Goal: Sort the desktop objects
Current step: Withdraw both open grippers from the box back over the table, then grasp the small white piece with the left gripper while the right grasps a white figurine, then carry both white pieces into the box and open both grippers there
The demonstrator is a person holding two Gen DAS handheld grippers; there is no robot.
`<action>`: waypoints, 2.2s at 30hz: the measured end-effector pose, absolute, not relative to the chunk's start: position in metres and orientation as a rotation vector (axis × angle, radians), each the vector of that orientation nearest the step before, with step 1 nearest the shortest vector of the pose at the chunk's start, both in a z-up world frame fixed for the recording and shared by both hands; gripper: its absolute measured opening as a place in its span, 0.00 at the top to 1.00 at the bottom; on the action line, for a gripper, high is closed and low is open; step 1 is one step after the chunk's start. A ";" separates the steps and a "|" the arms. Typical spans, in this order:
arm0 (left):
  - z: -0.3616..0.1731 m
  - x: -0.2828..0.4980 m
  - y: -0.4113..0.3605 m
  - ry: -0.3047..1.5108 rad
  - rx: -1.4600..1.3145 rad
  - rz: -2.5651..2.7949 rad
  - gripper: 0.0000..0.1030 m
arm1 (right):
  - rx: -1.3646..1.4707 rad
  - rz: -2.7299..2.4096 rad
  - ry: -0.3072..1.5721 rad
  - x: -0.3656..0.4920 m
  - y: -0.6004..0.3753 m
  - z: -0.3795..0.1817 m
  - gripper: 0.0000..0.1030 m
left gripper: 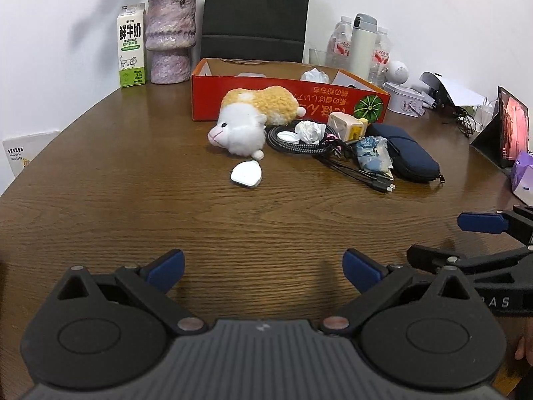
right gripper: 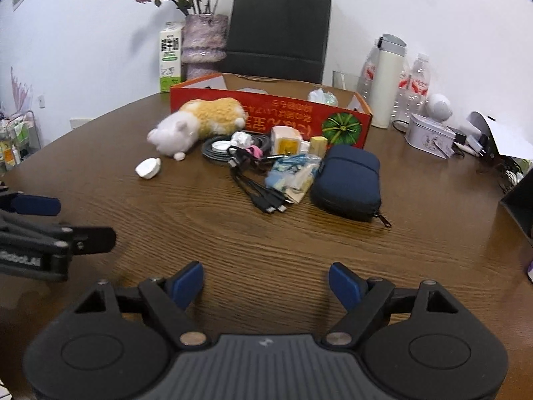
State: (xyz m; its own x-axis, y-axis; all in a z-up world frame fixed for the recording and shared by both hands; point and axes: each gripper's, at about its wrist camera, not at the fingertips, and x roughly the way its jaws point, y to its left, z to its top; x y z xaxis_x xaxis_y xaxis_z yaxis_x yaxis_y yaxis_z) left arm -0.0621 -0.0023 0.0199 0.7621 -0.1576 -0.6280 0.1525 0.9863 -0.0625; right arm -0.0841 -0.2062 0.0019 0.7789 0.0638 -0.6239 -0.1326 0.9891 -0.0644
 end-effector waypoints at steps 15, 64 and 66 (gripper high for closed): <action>0.031 -0.005 0.012 0.618 -0.011 -0.147 0.18 | -0.054 0.147 0.594 -0.050 -0.200 0.021 0.25; 0.043 -0.067 -0.003 0.651 -0.048 -0.267 0.73 | 0.012 0.162 0.599 -0.093 -0.208 0.025 0.93; 0.042 -0.074 -0.004 0.659 -0.043 -0.271 0.73 | 0.009 0.168 0.603 -0.102 -0.205 0.023 0.93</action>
State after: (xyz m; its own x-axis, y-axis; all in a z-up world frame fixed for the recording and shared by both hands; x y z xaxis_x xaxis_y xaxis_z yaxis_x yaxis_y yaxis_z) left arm -0.0735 -0.0037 0.0417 0.7568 -0.2619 -0.5989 0.2349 0.9640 -0.1247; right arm -0.1020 -0.2054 0.0231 0.8103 0.1599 -0.5638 -0.1547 0.9863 0.0574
